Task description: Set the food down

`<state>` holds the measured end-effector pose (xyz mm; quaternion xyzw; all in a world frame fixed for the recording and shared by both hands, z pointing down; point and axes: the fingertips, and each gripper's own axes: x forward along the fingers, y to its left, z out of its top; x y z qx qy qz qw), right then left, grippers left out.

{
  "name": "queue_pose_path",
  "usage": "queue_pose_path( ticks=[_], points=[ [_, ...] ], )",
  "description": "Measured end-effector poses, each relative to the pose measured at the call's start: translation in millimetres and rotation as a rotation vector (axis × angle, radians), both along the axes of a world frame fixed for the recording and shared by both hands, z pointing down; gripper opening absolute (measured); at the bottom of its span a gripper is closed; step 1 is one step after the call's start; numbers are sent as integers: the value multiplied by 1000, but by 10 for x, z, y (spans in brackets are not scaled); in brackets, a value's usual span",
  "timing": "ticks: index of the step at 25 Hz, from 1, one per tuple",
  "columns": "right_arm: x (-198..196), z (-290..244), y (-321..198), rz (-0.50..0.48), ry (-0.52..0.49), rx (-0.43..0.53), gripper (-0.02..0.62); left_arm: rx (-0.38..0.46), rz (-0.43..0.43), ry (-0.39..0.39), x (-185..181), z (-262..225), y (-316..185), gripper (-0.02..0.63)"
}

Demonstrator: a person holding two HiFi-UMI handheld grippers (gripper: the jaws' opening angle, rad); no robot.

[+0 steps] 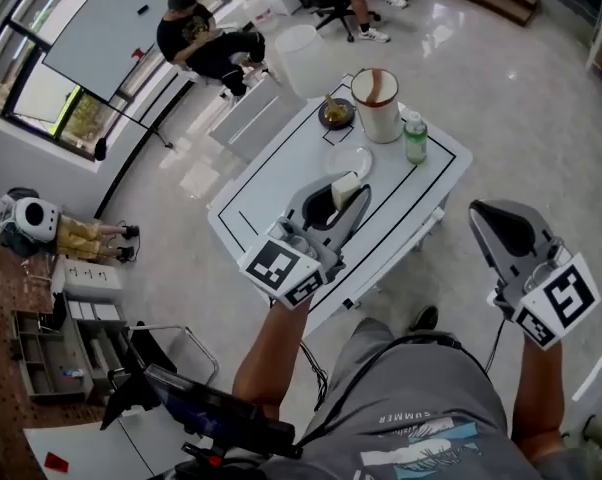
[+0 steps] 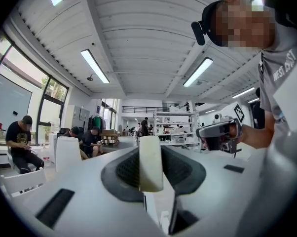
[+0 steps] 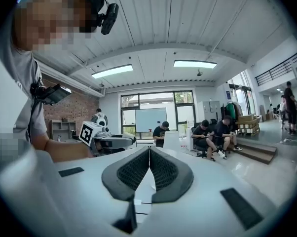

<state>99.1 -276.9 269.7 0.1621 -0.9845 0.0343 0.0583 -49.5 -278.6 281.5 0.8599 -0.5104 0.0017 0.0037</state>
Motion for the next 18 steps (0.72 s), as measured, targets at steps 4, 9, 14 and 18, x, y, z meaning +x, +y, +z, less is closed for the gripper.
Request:
queue_pose_path(
  ticks=[4,9,14,18],
  points=[
    [-107,260,-162,-24,6,-33,8,-34,-36,5,-130,311,-208,104],
    [-274,380,-235,-21,18,-51,8,-84,-48,6,-346,621,-389,104],
    [-423,366,-215,-3,26,-59,8,-125,-47,-10,-569,827,-534,104],
    [-548,379,-213,22,26,-65,8,-151,-44,-31,-757,995,-645,105]
  ],
)
